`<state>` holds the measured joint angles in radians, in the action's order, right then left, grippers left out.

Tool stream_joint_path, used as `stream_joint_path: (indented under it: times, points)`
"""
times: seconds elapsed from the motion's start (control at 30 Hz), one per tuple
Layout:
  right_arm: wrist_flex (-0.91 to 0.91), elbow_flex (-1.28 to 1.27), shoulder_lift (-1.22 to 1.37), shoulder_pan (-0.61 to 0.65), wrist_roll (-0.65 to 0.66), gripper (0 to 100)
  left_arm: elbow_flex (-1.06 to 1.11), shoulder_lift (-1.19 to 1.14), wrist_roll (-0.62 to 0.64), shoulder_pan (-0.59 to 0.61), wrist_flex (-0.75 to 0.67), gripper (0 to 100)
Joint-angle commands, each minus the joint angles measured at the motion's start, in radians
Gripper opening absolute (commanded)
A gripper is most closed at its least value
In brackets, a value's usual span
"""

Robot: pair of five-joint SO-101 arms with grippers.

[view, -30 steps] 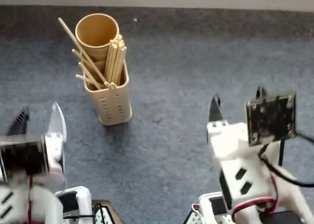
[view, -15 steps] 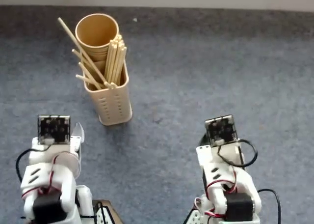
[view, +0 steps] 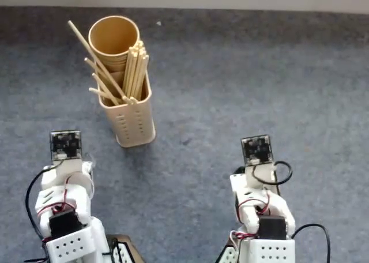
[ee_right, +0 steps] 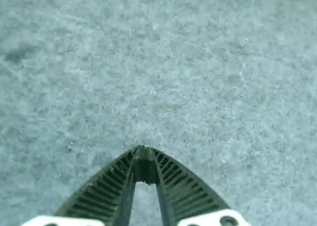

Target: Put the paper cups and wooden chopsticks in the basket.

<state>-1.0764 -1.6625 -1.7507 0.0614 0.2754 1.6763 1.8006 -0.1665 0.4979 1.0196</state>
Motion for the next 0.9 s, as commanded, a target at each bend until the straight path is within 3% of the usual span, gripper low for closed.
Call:
stream_joint_path:
  times: [0.0, 0.1, 0.87]
  points:
    - [-0.030, -0.159, 0.001, -0.012, 0.012, 0.6, 0.019, 0.001, -0.003, 0.028, 0.137, 21]
    - [-0.031, -0.159, 0.001, -0.012, 0.012, 0.6, 0.019, 0.008, -0.002, 0.030, 0.334, 20]
    - [-0.031, -0.159, 0.002, -0.010, 0.012, 0.6, 0.019, 0.008, -0.003, 0.030, 0.321, 20]
